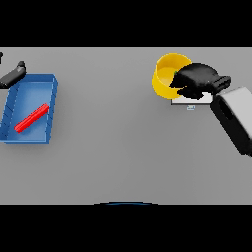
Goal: Pick up the red beaker and tilt it to pour out 1 green nut into yellow bowl. Pick up the yellow bowl and place it on the metallic measuring scale.
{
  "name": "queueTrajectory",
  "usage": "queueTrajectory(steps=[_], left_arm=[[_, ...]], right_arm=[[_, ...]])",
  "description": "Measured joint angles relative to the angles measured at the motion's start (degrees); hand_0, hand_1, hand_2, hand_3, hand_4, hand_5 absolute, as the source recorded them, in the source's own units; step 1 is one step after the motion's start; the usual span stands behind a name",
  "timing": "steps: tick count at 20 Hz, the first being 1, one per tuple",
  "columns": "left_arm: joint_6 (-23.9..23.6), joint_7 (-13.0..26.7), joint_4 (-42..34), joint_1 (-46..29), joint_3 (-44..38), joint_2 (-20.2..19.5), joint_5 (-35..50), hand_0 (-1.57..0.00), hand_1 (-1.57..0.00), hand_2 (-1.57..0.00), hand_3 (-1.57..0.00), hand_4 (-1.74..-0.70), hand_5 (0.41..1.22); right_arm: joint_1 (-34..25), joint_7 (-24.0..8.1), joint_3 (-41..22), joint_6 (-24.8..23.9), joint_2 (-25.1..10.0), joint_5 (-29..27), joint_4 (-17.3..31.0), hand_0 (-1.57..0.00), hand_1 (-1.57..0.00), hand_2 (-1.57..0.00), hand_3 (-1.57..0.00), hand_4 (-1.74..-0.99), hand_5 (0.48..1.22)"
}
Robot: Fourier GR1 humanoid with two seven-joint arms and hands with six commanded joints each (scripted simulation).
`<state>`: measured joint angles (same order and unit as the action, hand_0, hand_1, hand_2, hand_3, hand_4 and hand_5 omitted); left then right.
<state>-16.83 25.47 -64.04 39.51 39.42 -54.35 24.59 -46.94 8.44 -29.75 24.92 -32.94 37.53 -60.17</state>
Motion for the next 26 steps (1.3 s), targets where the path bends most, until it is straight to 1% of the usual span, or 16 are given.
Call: queueTrajectory(steps=[1,3,5,9,10,12,13,15,17,18,19,20,21,23,24,26], left_arm=[[-0.63,0.95,-0.62,0.0,0.02,-0.02,0.05,0.0,0.0,0.0,0.0,-0.81,0.755],[-1.13,1.41,-2.13,-0.53,0.02,-0.71,0.23,0.0,0.0,0.0,0.0,-0.82,0.762],[-2.29,1.93,-3.59,-1.34,-0.11,-1.33,0.37,0.0,0.0,0.0,0.0,-0.83,0.767],[-2.49,3.73,-3.75,-0.97,0.11,-1.04,0.5,0.0,0.0,0.0,0.0,-0.84,0.775],[-2.34,3.28,-3.38,-1.05,0.07,-1.19,0.36,0.0,0.0,0.0,0.0,-0.85,0.78],[-2.4,3.66,-3.75,-1.39,0.23,-1.13,0.49,0.0,0.0,0.0,0.0,-0.85,0.784],[-2.56,4.18,-3.85,-1.1,0.65,-0.99,0.02,0.0,0.0,0.0,0.0,-0.84,0.785],[-1.52,4.11,-2.32,-0.43,0.34,-1.34,-0.09,0.0,0.0,0.0,0.0,-0.84,0.776],[-1.6,3.79,-2.67,-0.59,0.48,-0.94,0.03,0.0,0.0,0.0,0.0,-0.84,0.771],[-1.22,2.7,-1.31,-0.37,-0.09,-0.9,0.15,0.0,0.0,0.0,0.0,-0.84,0.772],[-1.29,2.27,-1.77,-0.75,-0.02,-0.77,0.33,0.0,0.0,0.0,0.0,-0.84,0.773],[-0.82,2.71,-1.83,-0.16,-0.04,-1.02,0.29,0.0,0.0,0.0,0.0,-0.84,0.775],[-0.91,2.52,-1.16,-0.45,0.15,-0.51,0.21,0.0,0.0,0.0,0.0,-0.84,0.773],[-1.18,2.15,-1.72,-0.68,-0.02,-0.38,0.5,0.0,0.0,0.0,0.0,-0.85,0.767],[-1.29,2.11,-1.8,-0.72,-0.29,-0.59,0.72,0.0,0.0,0.0,0.0,-0.85,0.765],[-1.01,3.13,-1.12,-0.11,0.19,-0.3,0.2,0.0,0.0,0.0,0.0,-0.85,0.766]], right_arm=[[0.15,1.15,-0.2,-0.33,-0.39,-0.01,0.41,-1.57,-1.53,-1.57,-1.38,-1.726,1.221],[-0.8,-1.94,0.85,-2.25,-0.37,0.77,6.02,-1.54,-1.46,-1.53,-1.45,-1.727,1.221],[-0.7,-0.55,1.28,-3.58,-0.9,0.51,9.1,-1.53,-1.42,-1.5,-1.49,-1.729,1.221],[-2.26,0.19,1.26,-5.33,-0.09,0.88,14.95,-1.5,-1.34,-1.43,-1.54,-1.73,1.221],[-2.39,0.19,1.07,-5.85,0.1,1.17,16.38,-1.48,-1.31,-1.4,-1.54,-1.73,1.221],[-2.35,1.04,0.68,-6.32,0.04,1.29,17.85,-1.43,-1.25,-1.35,-1.55,-1.73,1.221],[-2.8,0.39,0.65,-6.39,0.49,1.29,18.44,-1.4,-1.22,-1.34,-1.56,-1.73,1.221],[-3.15,1.72,0.41,-6.77,0.32,1.4,19.62,-1.4,-1.21,-1.32,-1.56,-1.73,1.221],[-3.39,2.02,0.55,-7.16,0.59,1.15,20.95,-1.42,-1.23,-1.4,-1.54,-1.728,1.221],[-2.89,2.28,0.61,-7.55,0.7,0.91,21.34,-1.4,-1.18,-1.29,-1.54,-1.67,1.221],[-3.25,1.73,0.92,-7.48,1.21,0.75,22.04,-1.41,-1.15,-1.18,-1.39,-1.644,1.221],[-3.62,1.58,1.14,-6.89,1.22,0.6,22.34,-1.32,-1.04,-1.04,-1.24,-1.621,1.155],[-3.97,0.23,1.27,-6.5,1.72,0.45,22.6,-1.19,-0.91,-0.91,-1.1,-1.6,1.09],[-3.58,0.69,1.64,-5.25,1.69,-0.42,22.85,-0.95,-0.69,-0.67,-0.88,-1.564,0.991],[-3.68,-0.12,1.81,-4.82,1.97,-0.66,22.8,-0.83,-0.6,-0.59,-0.79,-1.55,0.955],[-3.98,0.42,1.92,-3.5,1.54,-1.02,22.68,-0.58,-0.44,-0.46,-0.66,-1.528,0.899]])
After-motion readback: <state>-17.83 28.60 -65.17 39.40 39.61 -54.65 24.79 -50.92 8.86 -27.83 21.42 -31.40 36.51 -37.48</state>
